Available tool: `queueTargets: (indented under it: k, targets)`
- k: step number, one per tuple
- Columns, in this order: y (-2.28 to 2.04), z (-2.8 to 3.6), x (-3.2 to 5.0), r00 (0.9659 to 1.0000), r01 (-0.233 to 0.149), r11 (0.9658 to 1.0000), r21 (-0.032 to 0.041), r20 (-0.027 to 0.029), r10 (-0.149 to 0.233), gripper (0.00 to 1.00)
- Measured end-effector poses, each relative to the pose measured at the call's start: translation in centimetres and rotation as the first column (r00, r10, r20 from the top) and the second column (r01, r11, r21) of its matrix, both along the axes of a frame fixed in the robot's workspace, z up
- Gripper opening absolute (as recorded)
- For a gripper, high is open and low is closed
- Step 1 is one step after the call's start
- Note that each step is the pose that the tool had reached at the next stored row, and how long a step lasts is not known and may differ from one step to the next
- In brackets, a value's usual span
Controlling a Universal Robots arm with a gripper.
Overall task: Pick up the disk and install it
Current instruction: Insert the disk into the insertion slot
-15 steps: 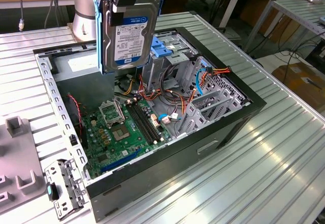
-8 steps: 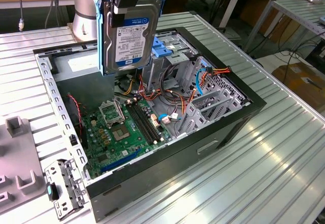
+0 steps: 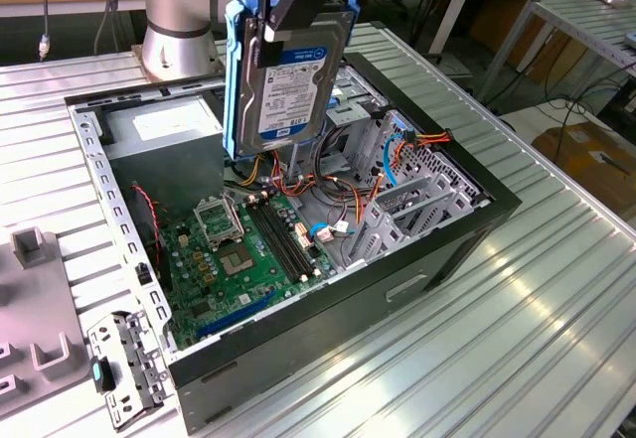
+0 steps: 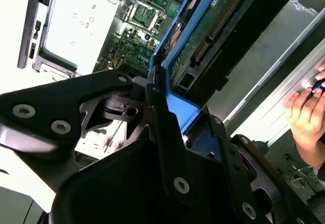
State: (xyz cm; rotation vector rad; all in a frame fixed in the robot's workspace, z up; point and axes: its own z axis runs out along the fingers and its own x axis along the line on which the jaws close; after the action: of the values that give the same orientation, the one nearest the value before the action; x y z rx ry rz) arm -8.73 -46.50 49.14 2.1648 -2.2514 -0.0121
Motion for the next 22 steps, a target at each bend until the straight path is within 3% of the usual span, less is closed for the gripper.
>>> queueTargets:
  k: [16,19,22]
  targets:
    - [-0.02,0.0,0.07,1.0,0.0,1.0,-0.0015,0.0,0.0,0.37]
    - [-0.4,0.0,0.07,1.0,0.0,1.0,-0.002,0.0,0.0,0.37]
    - [-1.27,0.0,0.06,1.0,0.0,1.0,-0.004,0.0,0.0,0.37]
